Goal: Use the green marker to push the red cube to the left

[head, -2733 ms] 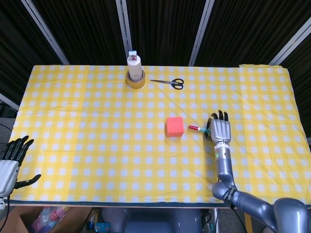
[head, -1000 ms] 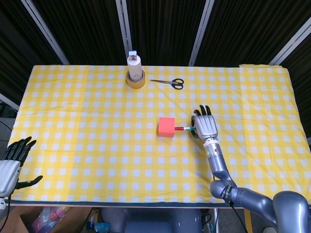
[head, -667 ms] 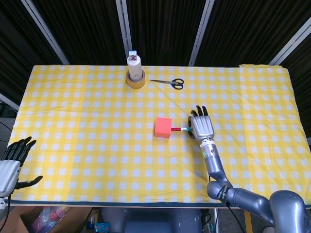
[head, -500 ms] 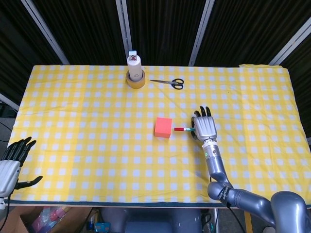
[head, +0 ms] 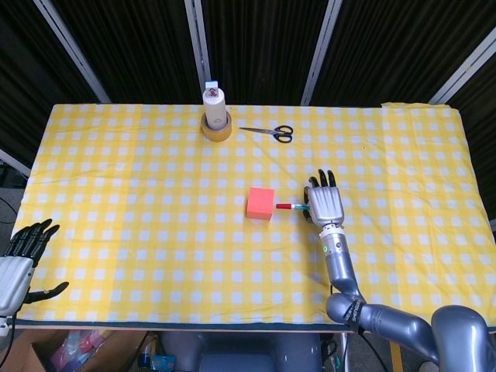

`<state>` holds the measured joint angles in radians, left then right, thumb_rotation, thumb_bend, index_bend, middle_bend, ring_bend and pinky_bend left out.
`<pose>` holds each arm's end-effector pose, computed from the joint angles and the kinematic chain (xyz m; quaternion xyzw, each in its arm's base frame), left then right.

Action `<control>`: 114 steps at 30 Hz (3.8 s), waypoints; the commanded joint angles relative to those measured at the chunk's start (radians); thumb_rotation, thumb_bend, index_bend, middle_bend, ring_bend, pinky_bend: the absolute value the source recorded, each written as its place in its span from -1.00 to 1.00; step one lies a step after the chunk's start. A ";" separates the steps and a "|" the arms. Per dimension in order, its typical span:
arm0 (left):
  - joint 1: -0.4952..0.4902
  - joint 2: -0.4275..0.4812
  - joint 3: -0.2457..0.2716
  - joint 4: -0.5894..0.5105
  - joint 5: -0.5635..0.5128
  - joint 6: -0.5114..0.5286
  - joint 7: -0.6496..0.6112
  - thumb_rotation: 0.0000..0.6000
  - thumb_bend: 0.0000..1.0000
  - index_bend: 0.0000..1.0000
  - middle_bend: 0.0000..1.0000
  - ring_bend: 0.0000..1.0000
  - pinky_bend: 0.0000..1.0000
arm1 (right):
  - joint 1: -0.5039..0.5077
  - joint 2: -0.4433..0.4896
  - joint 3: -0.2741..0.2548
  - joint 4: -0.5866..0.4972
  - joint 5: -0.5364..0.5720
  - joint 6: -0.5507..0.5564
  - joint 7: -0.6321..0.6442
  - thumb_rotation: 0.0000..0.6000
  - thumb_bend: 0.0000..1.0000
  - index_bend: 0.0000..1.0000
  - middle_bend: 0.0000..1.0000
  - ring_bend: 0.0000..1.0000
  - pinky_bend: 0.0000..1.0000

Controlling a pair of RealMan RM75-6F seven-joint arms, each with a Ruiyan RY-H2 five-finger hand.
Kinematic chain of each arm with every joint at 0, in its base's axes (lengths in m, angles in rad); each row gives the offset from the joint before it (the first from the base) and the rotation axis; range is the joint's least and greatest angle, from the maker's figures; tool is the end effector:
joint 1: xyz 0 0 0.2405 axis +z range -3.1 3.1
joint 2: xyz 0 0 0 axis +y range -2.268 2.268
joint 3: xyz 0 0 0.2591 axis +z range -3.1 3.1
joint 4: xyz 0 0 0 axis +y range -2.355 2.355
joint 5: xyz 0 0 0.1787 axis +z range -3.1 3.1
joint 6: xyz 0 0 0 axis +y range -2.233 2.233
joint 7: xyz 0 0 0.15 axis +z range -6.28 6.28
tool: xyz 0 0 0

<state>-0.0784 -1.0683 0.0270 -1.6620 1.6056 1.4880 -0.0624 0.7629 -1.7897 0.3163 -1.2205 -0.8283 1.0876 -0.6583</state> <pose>-0.2884 0.1673 0.1846 -0.6248 -0.4076 -0.3988 0.5332 -0.1693 -0.3776 -0.0107 0.6598 -0.3887 0.3102 0.5633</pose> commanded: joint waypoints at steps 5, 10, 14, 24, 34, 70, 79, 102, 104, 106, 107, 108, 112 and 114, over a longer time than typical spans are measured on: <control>-0.001 0.007 0.000 -0.001 -0.001 0.000 -0.014 1.00 -1.00 -1.00 -1.00 -1.00 -1.00 | 0.042 -0.058 0.022 0.049 0.030 -0.003 -0.036 1.00 -0.15 0.21 -0.51 -0.98 -0.93; -0.001 0.016 0.003 -0.005 -0.003 -0.005 -0.034 1.00 -1.00 -1.00 -1.00 -1.00 -1.00 | 0.073 -0.104 0.032 0.092 0.040 -0.012 -0.053 1.00 -0.15 0.21 -0.51 -0.98 -0.93; -0.003 0.022 0.006 -0.007 -0.003 -0.010 -0.047 1.00 -1.00 -1.00 -1.00 -1.00 -1.00 | 0.099 -0.139 0.034 0.124 0.034 -0.018 -0.063 1.00 -0.15 0.21 -0.50 -0.98 -0.93; -0.001 0.029 0.005 -0.005 -0.010 -0.011 -0.065 1.00 -1.00 -1.00 -1.00 -1.00 -1.00 | 0.153 -0.212 0.045 0.134 0.013 -0.016 -0.080 1.00 -0.15 0.21 -0.50 -0.98 -0.93; 0.002 0.032 0.006 -0.003 -0.014 -0.009 -0.075 1.00 -1.00 -1.00 -1.00 -1.00 -1.00 | 0.154 -0.234 0.057 0.128 0.031 0.019 -0.113 1.00 -0.15 0.21 -0.50 -0.98 -0.93; 0.001 0.041 0.008 -0.004 -0.002 -0.004 -0.104 1.00 -1.00 -1.00 -1.00 -1.00 -1.00 | 0.127 -0.291 0.119 -0.012 0.140 0.211 -0.276 1.00 -0.15 0.24 -0.50 -0.98 -0.93; 0.000 0.046 0.009 -0.004 -0.004 -0.008 -0.118 1.00 -1.00 -1.00 -1.00 -1.00 -1.00 | 0.168 -0.349 0.166 0.081 0.166 0.185 -0.264 1.00 -0.15 0.24 -0.50 -0.97 -0.93; 0.007 0.052 0.012 0.001 -0.012 -0.007 -0.136 1.00 -1.00 -1.00 -1.00 -1.00 -1.00 | 0.343 -0.479 0.270 0.303 0.125 0.079 -0.175 1.00 -0.15 0.24 -0.50 -0.97 -0.93; 0.009 0.053 0.013 0.002 -0.012 -0.004 -0.137 1.00 -1.00 -1.00 -1.00 -1.00 -1.00 | 0.357 -0.479 0.266 0.305 0.130 0.070 -0.167 1.00 -0.15 0.24 -0.50 -0.97 -0.93; 0.010 0.054 0.013 0.004 -0.012 -0.003 -0.138 1.00 -1.00 -1.00 -1.00 -1.00 -1.00 | 0.371 -0.479 0.257 0.305 0.140 0.065 -0.164 1.00 -0.15 0.24 -0.50 -0.97 -0.93; 0.011 0.054 0.013 0.004 -0.013 -0.003 -0.139 1.00 -1.00 -1.00 -1.00 -1.00 -1.00 | 0.376 -0.479 0.253 0.304 0.145 0.064 -0.161 1.00 -0.15 0.24 -0.50 -0.97 -0.93; 0.011 0.054 0.013 0.005 -0.014 -0.004 -0.139 1.00 -1.00 -1.00 -1.00 -1.00 -1.00 | 0.379 -0.479 0.251 0.304 0.148 0.064 -0.160 1.00 -0.15 0.24 -0.50 -0.97 -0.93; 0.013 0.056 0.013 0.007 -0.020 -0.004 -0.144 1.00 -1.00 -1.00 -1.00 -1.00 -1.00 | 0.392 -0.479 0.226 0.307 0.166 0.074 -0.163 1.00 -0.15 0.24 -0.50 -0.97 -0.93; 0.014 0.057 0.014 0.008 -0.021 -0.006 -0.144 1.00 -1.00 -1.00 -1.00 -1.00 -1.00 | 0.389 -0.479 0.217 0.310 0.173 0.089 -0.161 1.00 -0.15 0.24 -0.50 -0.97 -0.93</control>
<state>-0.0643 -1.0111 0.0411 -1.6544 1.5849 1.4827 -0.2067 1.1529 -2.2690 0.5382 -0.9129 -0.6599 1.1687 -0.8202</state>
